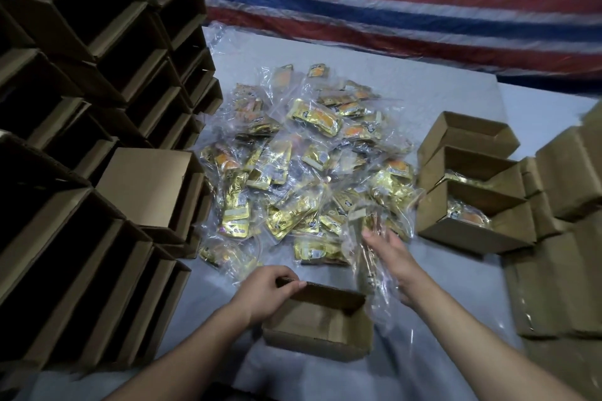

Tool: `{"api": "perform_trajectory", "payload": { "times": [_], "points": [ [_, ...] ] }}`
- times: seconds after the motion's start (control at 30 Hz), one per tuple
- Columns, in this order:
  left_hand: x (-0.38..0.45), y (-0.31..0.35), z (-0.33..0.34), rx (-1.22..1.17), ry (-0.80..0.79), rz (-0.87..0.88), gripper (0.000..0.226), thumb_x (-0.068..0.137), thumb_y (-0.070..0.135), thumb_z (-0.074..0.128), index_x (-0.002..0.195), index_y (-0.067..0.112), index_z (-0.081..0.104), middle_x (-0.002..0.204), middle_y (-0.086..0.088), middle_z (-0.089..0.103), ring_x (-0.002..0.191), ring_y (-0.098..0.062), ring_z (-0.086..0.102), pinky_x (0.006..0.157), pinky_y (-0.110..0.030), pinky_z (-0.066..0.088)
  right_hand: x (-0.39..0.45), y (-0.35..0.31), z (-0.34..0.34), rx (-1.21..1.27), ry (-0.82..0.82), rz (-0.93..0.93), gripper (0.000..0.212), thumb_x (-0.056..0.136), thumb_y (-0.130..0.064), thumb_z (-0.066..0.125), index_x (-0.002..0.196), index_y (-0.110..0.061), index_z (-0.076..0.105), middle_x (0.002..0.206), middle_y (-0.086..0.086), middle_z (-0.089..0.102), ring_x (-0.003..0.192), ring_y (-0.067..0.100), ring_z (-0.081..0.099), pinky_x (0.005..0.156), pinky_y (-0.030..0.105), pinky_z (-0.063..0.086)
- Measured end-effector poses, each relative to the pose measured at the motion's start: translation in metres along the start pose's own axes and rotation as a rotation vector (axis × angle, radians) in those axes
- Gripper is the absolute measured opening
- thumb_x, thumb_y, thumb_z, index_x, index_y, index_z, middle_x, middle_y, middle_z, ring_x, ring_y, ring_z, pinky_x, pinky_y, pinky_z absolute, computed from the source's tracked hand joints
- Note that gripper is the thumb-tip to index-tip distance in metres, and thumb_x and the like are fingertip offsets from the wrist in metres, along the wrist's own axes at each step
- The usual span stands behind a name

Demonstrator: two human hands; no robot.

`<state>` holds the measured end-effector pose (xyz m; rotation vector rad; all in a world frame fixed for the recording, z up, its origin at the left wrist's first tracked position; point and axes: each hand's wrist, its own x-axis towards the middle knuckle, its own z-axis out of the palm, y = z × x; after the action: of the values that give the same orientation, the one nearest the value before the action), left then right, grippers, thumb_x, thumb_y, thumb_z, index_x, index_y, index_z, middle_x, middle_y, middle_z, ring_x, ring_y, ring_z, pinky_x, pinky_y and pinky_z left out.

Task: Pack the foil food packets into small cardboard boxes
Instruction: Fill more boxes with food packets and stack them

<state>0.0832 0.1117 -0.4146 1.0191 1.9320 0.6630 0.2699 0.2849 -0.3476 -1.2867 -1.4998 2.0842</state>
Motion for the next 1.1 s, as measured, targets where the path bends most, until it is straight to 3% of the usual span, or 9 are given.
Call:
{"api": "perform_trajectory", "payload": {
  "times": [0.1, 0.2, 0.3, 0.43, 0.53, 0.67, 0.83, 0.97, 1.1],
  "points": [
    [0.007, 0.005, 0.002, -0.022, 0.002, -0.012, 0.019, 0.088, 0.052, 0.063, 0.087, 0.035, 0.072, 0.085, 0.017, 0.071, 0.081, 0.001, 0.064, 0.077, -0.032, 0.056, -0.016, 0.009, 0.012, -0.060, -0.087, -0.057, 0.080, 0.066, -0.033, 0.084, 0.137, -0.027, 0.047, 0.130, -0.004, 0.059, 0.108, 0.010, 0.065, 0.094, 0.031, 0.053],
    [0.011, 0.005, 0.002, -0.059, -0.009, -0.009, 0.021, 0.093, 0.045, 0.058, 0.090, 0.029, 0.071, 0.085, 0.012, 0.072, 0.081, -0.003, 0.066, 0.079, -0.035, 0.056, -0.026, 0.023, 0.018, -0.343, -0.205, -0.132, 0.075, 0.068, -0.032, 0.090, 0.127, -0.046, 0.047, 0.131, -0.021, 0.056, 0.115, -0.002, 0.061, 0.097, 0.017, 0.048],
    [0.014, 0.006, 0.001, -0.107, -0.031, -0.016, 0.022, 0.097, 0.037, 0.056, 0.091, 0.022, 0.071, 0.087, 0.006, 0.072, 0.086, -0.011, 0.066, 0.083, -0.034, 0.055, -0.033, 0.032, 0.022, -0.568, -0.316, -0.187, 0.067, 0.072, -0.032, 0.084, 0.126, -0.050, 0.048, 0.128, -0.022, 0.060, 0.118, -0.003, 0.058, 0.105, 0.021, 0.044],
    [0.012, 0.010, 0.008, -0.136, -0.052, 0.004, 0.024, 0.098, 0.034, 0.056, 0.097, 0.015, 0.071, 0.092, -0.001, 0.071, 0.090, -0.016, 0.066, 0.084, -0.030, 0.050, -0.029, 0.032, 0.028, -0.816, -0.507, -0.173, 0.046, 0.083, -0.034, 0.073, 0.123, -0.052, 0.057, 0.118, -0.019, 0.065, 0.107, -0.001, 0.061, 0.095, 0.022, 0.047],
    [0.012, 0.009, 0.006, -0.161, -0.057, 0.010, 0.024, 0.097, 0.035, 0.056, 0.094, 0.016, 0.070, 0.091, -0.003, 0.071, 0.085, -0.013, 0.063, 0.082, -0.031, 0.050, -0.021, 0.046, 0.031, -0.986, -0.651, -0.088, 0.029, 0.091, -0.038, 0.062, 0.117, -0.027, 0.066, 0.108, -0.002, 0.070, 0.096, 0.017, 0.063, 0.091, 0.038, 0.049],
    [0.015, 0.005, 0.007, -0.136, -0.054, 0.045, 0.019, 0.096, 0.037, 0.057, 0.083, 0.029, 0.067, 0.082, 0.007, 0.068, 0.078, -0.006, 0.060, 0.082, -0.035, 0.050, -0.004, 0.059, 0.045, -1.102, -0.658, 0.033, 0.027, 0.095, -0.045, 0.055, 0.079, -0.023, 0.057, 0.075, -0.003, 0.056, 0.069, 0.012, 0.050, 0.072, 0.040, 0.046],
    [0.015, 0.000, 0.013, -0.080, -0.024, 0.069, 0.020, 0.093, 0.045, 0.057, 0.075, 0.048, 0.065, 0.080, 0.017, 0.067, 0.082, -0.006, 0.063, 0.081, -0.033, 0.052, 0.017, 0.075, 0.074, -1.387, -0.716, -0.022, 0.036, 0.096, -0.044, 0.051, 0.124, -0.021, 0.056, 0.114, 0.012, 0.066, 0.097, 0.031, 0.061, 0.086, 0.035, 0.049],
    [0.013, -0.002, 0.013, -0.101, 0.017, 0.073, 0.019, 0.093, 0.047, 0.056, 0.077, 0.043, 0.067, 0.080, 0.014, 0.069, 0.080, -0.003, 0.062, 0.079, -0.034, 0.053, 0.029, 0.091, 0.084, -1.676, -0.808, -0.073, 0.040, 0.097, -0.020, 0.056, 0.133, -0.004, 0.051, 0.124, 0.023, 0.059, 0.105, 0.040, 0.060, 0.085, 0.042, 0.045],
    [0.012, -0.005, 0.012, -0.087, 0.027, 0.099, 0.021, 0.094, 0.045, 0.056, 0.076, 0.042, 0.066, 0.078, 0.017, 0.068, 0.078, 0.000, 0.062, 0.077, -0.030, 0.051, 0.030, 0.098, 0.081, -1.710, -0.813, -0.155, 0.055, 0.093, -0.017, 0.062, 0.144, -0.009, 0.041, 0.133, 0.022, 0.052, 0.112, 0.042, 0.058, 0.093, 0.048, 0.048]
  ]
}}
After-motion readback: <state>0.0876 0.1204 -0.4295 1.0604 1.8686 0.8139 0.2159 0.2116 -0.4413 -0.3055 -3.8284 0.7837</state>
